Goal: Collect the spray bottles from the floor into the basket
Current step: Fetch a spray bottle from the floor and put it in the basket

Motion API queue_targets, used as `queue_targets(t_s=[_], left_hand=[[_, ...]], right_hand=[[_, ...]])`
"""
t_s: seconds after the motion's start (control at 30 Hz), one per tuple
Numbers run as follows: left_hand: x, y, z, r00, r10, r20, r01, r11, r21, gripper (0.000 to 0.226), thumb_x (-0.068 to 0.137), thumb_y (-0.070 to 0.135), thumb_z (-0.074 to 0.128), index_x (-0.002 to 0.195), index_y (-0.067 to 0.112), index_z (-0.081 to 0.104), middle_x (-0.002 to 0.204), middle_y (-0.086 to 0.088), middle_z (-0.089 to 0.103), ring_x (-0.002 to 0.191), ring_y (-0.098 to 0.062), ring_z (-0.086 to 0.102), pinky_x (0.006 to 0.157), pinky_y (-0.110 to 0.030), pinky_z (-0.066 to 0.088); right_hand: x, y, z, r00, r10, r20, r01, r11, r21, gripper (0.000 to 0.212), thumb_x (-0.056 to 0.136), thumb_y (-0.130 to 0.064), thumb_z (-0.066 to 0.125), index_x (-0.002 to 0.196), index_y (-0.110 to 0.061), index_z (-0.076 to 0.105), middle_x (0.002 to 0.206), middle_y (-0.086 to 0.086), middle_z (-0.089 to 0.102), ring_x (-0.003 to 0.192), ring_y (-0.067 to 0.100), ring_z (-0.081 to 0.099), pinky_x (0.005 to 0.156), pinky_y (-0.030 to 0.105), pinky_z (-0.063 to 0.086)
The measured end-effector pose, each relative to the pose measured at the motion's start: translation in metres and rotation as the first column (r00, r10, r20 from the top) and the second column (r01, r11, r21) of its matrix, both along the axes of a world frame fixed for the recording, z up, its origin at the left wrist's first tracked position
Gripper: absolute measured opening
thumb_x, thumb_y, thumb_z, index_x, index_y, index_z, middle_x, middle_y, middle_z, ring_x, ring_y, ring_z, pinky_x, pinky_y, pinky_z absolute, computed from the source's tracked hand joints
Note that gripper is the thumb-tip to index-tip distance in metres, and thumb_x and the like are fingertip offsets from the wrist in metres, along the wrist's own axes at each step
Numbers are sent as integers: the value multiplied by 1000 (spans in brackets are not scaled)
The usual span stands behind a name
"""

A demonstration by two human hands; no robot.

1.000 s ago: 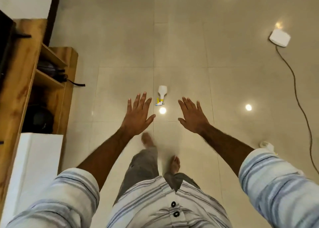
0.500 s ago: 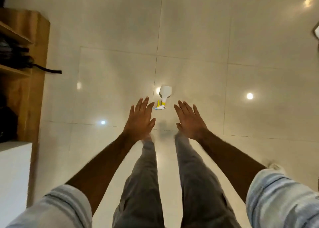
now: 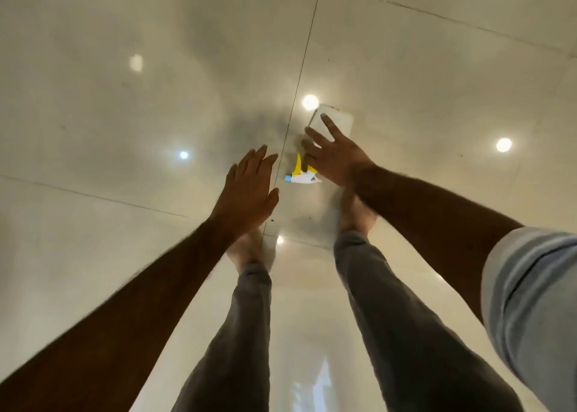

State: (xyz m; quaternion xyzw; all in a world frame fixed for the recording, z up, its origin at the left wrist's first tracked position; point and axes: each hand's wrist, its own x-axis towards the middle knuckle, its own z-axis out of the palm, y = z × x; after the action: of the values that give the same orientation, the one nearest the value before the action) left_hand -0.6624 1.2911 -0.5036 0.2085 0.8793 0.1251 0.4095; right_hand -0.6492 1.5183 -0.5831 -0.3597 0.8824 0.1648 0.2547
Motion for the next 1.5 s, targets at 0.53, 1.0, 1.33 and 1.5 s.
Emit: queue_targets(t_s=[0.53,1.0,1.33,1.5], left_hand=[[-28,16,110,729,537,425,-644,748,161,95,86,29,74,157,27,10,164,0,21,146,-18,31,117,-41,33],[21,-34,534,235,496,836,-966,214,145,53,87,45,62,133,19,57,125,-5,68,114,-22,65,85,-29,56],[135,-141,630,328,929,-169,-820,369,438,93,62,56,85,138,22,44,132,1,48,117,-10,47,99,-25,41],[247,-249,649,116,963,-244,-795,237,559,89,72,50,80,143,18,37,139,-2,40,127,-17,41,104,-30,38]], right_hand=[[-57,8,159,116,-411,904,971,239,-16,66,90,-14,68,148,-15,37,138,5,54,120,20,50,98,31,40],[-52,-70,604,-210,192,959,927,-274,258,14,93,-11,64,106,-16,61,88,0,62,83,14,61,80,29,53],[2,-241,715,217,-126,968,965,178,-193,24,90,-34,69,107,-17,65,97,-7,72,86,8,67,77,27,50],[83,-386,756,277,-13,961,921,290,-261,25,92,-20,67,111,-4,63,103,9,70,97,21,68,89,42,54]])
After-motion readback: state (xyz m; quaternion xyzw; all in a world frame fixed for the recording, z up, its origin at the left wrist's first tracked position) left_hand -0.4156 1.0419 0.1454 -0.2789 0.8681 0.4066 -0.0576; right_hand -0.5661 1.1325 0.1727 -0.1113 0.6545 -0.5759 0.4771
